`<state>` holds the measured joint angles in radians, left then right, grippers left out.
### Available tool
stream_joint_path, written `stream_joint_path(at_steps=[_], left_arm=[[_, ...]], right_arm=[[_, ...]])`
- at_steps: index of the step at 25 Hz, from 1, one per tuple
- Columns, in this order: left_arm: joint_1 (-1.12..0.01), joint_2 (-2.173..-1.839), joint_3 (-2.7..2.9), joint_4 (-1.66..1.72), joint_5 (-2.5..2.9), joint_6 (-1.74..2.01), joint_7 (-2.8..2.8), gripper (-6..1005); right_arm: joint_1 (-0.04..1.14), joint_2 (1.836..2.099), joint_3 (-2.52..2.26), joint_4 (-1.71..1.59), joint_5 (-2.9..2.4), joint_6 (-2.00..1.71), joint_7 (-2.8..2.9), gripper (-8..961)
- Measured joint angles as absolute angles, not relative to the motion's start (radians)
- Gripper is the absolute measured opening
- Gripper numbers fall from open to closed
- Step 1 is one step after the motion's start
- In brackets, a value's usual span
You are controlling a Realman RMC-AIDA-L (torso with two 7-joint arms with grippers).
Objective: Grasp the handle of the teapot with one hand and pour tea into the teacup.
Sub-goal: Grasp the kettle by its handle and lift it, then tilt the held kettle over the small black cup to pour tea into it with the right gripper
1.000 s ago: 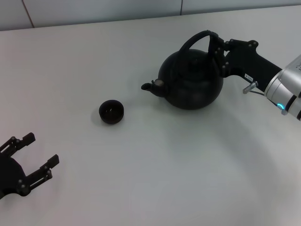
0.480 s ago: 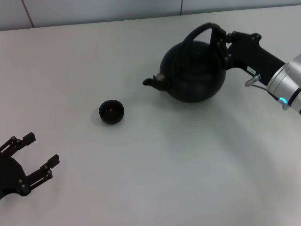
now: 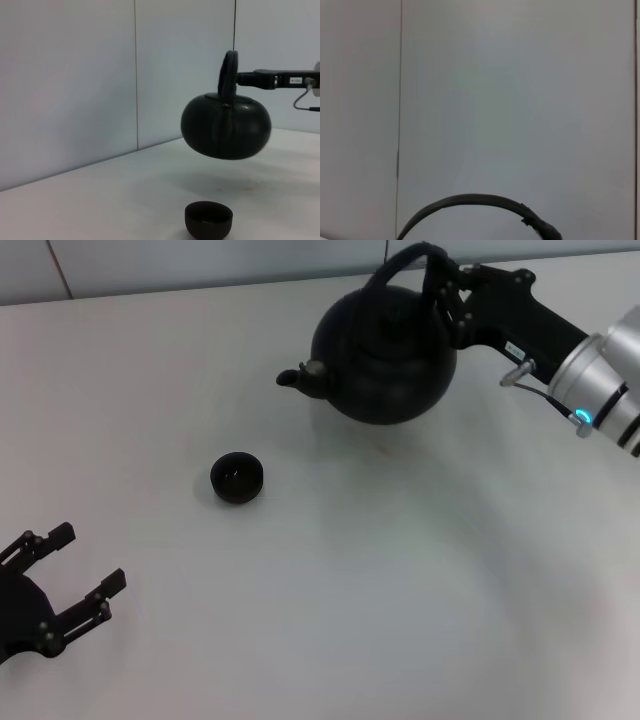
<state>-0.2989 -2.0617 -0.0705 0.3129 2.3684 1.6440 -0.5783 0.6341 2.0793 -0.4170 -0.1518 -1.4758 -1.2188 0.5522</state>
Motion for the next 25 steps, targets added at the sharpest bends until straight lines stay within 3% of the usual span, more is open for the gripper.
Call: stream_joint_path(at_steps=[25], left_arm=[[-0.298,-2.062,-0.071,0.311,2.368,1.661,-0.578,803]], right_arm=[[0.734,2.084,-0.475,-0.129,-1.481,-1.139,0.541,65]])
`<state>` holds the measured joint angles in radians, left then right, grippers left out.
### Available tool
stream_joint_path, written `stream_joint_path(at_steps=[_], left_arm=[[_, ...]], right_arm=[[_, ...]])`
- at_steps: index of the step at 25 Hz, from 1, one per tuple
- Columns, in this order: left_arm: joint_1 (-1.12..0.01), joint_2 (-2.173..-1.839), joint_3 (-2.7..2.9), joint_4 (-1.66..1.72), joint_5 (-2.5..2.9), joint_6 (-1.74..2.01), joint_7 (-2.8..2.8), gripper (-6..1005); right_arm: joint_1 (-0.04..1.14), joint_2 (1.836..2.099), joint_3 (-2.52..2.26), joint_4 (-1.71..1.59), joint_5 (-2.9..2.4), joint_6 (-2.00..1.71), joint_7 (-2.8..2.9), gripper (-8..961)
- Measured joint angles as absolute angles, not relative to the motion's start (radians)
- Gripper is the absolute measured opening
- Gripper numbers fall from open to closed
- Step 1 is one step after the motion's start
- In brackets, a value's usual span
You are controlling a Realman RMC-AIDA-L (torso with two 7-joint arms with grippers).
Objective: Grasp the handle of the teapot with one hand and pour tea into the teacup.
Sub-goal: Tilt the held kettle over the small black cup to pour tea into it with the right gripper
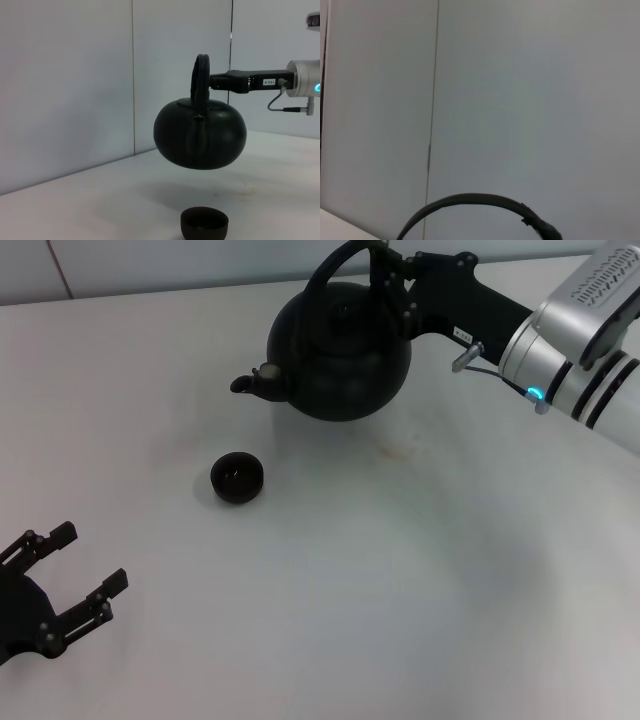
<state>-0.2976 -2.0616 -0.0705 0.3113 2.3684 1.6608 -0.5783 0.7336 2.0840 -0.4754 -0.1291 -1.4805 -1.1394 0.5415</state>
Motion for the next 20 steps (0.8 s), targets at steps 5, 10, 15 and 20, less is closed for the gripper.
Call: stream_joint_path(at_steps=[5,10,15,20], left_arm=[[-0.298,-2.062,-0.071,0.311,2.368,1.663,-0.578,803],[-0.298,-2.062,-0.071,0.311,2.368,1.664,-0.578,803],[-0.298,-2.062,-0.071,0.311,2.368,1.665,-0.578,803],[-0.298,-2.062,-0.071,0.311,2.368,1.668,-0.578,803]], right_arm=[[0.735,2.085,-0.483,-0.129,-1.481,-1.135,0.540,65],[0.737,2.085,-0.484,-0.129,-1.481,-1.135,0.538,65],[0.741,2.085,-0.486,-0.129,-1.482,-1.135,0.500,65],[0.748,2.085,-0.522,-0.136,-1.482,-1.135,0.479,65]])
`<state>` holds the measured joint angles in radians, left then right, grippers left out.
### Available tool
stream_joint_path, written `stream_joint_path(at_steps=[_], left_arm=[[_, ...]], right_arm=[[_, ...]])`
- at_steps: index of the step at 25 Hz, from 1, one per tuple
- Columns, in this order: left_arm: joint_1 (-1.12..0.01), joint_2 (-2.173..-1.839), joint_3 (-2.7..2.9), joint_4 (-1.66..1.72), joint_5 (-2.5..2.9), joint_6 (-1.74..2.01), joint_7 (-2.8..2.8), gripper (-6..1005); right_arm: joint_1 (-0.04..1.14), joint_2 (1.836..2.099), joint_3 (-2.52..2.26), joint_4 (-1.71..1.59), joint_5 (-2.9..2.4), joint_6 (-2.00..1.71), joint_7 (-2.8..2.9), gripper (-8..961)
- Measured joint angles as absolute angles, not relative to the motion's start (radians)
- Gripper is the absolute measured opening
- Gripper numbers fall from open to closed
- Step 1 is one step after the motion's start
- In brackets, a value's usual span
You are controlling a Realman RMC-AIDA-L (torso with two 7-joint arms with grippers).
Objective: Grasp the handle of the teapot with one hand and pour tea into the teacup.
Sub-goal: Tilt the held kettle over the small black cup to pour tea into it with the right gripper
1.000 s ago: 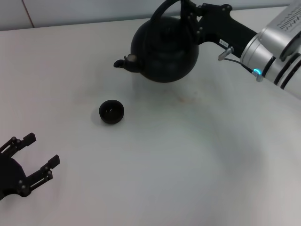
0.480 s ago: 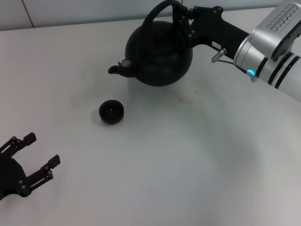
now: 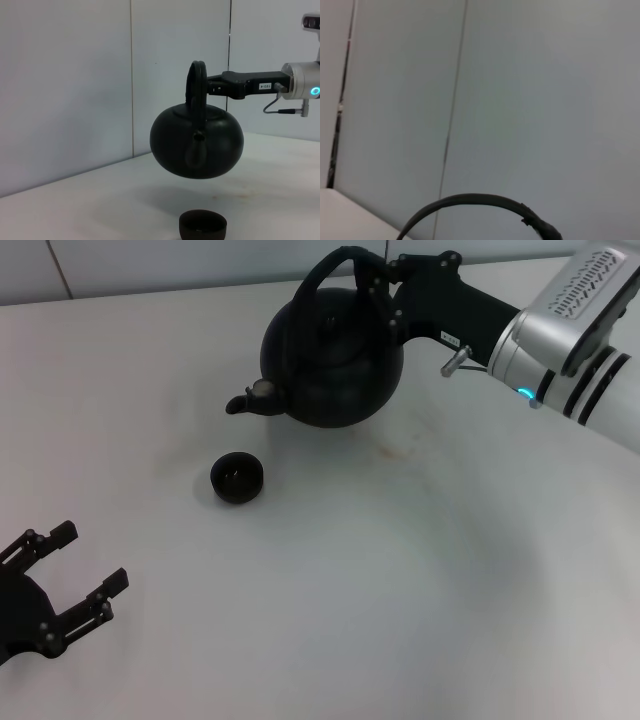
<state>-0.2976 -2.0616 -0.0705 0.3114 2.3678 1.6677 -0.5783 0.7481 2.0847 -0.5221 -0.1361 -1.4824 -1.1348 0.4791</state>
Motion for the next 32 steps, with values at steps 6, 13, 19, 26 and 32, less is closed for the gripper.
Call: stream_joint_path(at_steps=[6,13,19,26,32], left_arm=[[-0.298,-2.062,-0.071,0.311,2.363,1.669,-0.578,803],[-0.298,-2.062,-0.071,0.311,2.357,1.669,-0.579,803],[-0.300,-2.062,-0.071,0.311,2.356,1.670,-0.591,803],[-0.303,-2.062,-0.071,0.311,2.355,1.671,-0.591,803],[-0.304,-2.062,-0.071,0.311,2.355,1.671,-0.592,802]], right_arm=[[0.758,2.085,-0.538,-0.139,-1.483,-1.134,0.446,65],[0.759,2.085,-0.559,-0.140,-1.483,-1.134,0.411,65],[0.761,2.084,-0.562,-0.141,-1.483,-1.133,0.370,65],[0.762,2.083,-0.573,-0.145,-1.483,-1.134,0.318,65],[0.764,2.084,-0.581,-0.148,-1.483,-1.134,0.291,65]])
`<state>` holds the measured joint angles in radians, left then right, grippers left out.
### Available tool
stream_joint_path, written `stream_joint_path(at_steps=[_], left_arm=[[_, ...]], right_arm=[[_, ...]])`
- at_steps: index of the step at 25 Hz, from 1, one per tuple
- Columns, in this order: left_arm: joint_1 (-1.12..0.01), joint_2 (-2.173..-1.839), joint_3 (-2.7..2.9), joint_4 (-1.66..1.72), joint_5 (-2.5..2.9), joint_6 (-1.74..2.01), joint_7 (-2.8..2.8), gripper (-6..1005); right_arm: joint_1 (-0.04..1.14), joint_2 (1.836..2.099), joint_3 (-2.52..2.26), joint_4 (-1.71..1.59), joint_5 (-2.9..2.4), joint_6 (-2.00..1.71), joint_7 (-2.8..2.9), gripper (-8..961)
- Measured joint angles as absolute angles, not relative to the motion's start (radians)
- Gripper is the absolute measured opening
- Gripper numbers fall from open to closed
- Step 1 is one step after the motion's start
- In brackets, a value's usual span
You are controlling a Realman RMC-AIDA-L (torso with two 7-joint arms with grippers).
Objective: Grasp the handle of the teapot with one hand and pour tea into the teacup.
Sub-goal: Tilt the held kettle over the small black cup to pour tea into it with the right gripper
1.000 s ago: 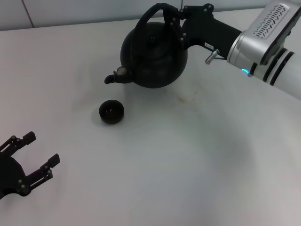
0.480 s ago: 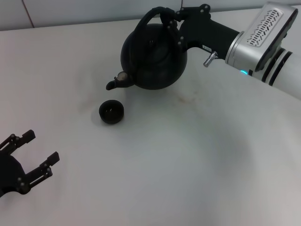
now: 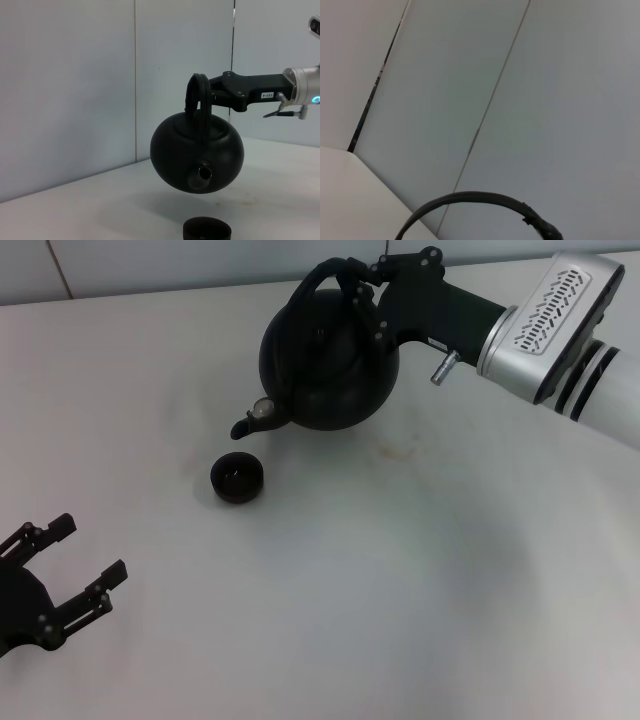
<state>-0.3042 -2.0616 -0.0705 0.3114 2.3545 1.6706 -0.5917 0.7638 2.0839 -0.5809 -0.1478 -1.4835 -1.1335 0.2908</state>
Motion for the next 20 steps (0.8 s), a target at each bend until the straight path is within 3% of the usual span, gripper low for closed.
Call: stream_joint_path(at_steps=[20], left_arm=[[-0.307,-2.062,-0.071,0.311,2.354,1.667,-0.592,802]], right_arm=[[0.780,2.085,-0.588,-0.149,-1.485,-1.119,0.224,65]])
